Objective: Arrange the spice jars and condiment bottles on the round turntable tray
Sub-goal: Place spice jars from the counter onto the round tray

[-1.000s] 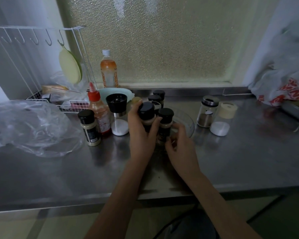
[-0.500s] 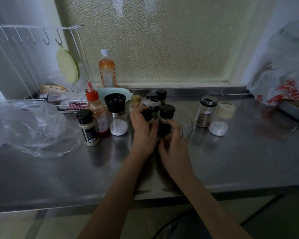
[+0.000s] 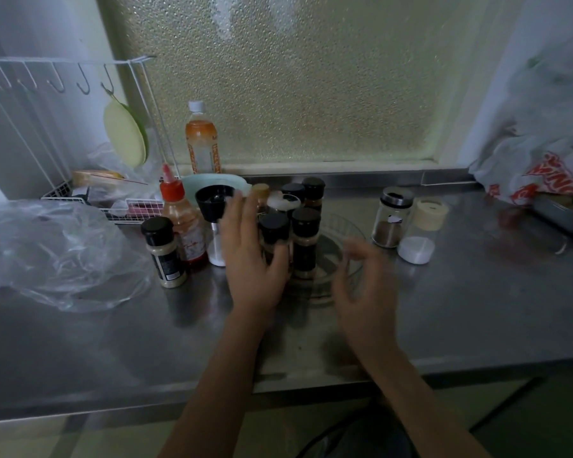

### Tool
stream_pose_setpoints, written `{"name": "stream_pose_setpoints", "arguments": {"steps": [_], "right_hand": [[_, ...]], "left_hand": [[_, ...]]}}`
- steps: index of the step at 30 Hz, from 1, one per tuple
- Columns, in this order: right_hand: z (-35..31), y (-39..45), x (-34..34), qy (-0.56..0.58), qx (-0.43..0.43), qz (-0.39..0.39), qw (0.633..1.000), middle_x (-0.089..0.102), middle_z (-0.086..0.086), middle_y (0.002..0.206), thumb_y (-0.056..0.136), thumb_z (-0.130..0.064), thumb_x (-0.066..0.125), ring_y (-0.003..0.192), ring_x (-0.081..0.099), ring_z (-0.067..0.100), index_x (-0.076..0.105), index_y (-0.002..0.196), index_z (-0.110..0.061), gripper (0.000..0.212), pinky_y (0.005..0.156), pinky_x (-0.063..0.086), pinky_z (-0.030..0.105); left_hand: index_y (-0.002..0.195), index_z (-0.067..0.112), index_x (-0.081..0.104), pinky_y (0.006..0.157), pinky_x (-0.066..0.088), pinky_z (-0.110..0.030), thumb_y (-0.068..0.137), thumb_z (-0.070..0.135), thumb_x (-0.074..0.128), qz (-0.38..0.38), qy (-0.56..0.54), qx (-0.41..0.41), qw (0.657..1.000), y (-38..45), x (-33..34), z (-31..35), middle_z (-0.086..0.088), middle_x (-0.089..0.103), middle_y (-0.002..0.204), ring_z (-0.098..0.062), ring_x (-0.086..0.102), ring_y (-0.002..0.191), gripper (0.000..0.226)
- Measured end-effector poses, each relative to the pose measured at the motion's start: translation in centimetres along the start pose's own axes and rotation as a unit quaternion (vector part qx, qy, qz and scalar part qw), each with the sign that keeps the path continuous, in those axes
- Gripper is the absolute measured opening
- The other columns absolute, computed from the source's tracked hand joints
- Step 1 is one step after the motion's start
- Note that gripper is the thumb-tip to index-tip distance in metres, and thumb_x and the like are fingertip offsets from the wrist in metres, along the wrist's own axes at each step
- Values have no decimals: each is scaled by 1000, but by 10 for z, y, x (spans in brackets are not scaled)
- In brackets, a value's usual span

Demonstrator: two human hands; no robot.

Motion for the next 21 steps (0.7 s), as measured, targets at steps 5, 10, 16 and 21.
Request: {"name": "stream_pose_setpoints", "arguments": {"steps": [5, 10, 16, 21], "right_hand": [[96, 44, -65, -136, 210, 144, 958, 45, 18, 137, 77, -19, 67, 124, 45, 37, 33, 134, -10, 67, 103, 39, 47], [158, 66, -55, -71, 338, 47, 937, 52, 17, 132, 73, -28, 75, 120, 50, 37, 36, 134, -9, 75, 99, 42, 50], [145, 62, -51, -61, 291, 109, 949, 61, 14, 120, 72, -29, 75, 107, 58, 32, 49, 118, -13, 56, 88, 48, 43], [85, 60, -48, 69, 193, 135, 969, 58, -12, 114, 73, -31, 77, 100, 59, 11, 49, 118, -29, 53, 80, 49, 26]], "left_hand": [[138, -2, 33, 112, 24, -48, 71, 8, 53, 256, 87, -160, 949, -1, -47, -29, -25, 33, 144, -39, 28, 135, 70], [133, -6, 37, 106, 27, -50, 69, 3, 60, 291, 136, -232, 918, 1, -52, -47, -29, 40, 134, -46, 36, 125, 68], [131, -9, 37, 100, 31, -49, 78, 8, 65, 261, 115, -322, 903, -4, -55, -83, -32, 46, 128, -47, 42, 120, 61], [115, -7, 48, 90, 36, -48, 83, 7, 60, 284, 98, -365, 881, -7, -55, -85, -29, 54, 118, -44, 49, 113, 37]]}}
Point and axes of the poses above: each hand's wrist, its own y-axis towards the middle knuckle, its own x-axis out of the palm, z = x × y, the point moved 5 cm from there along y, towards the middle knuckle
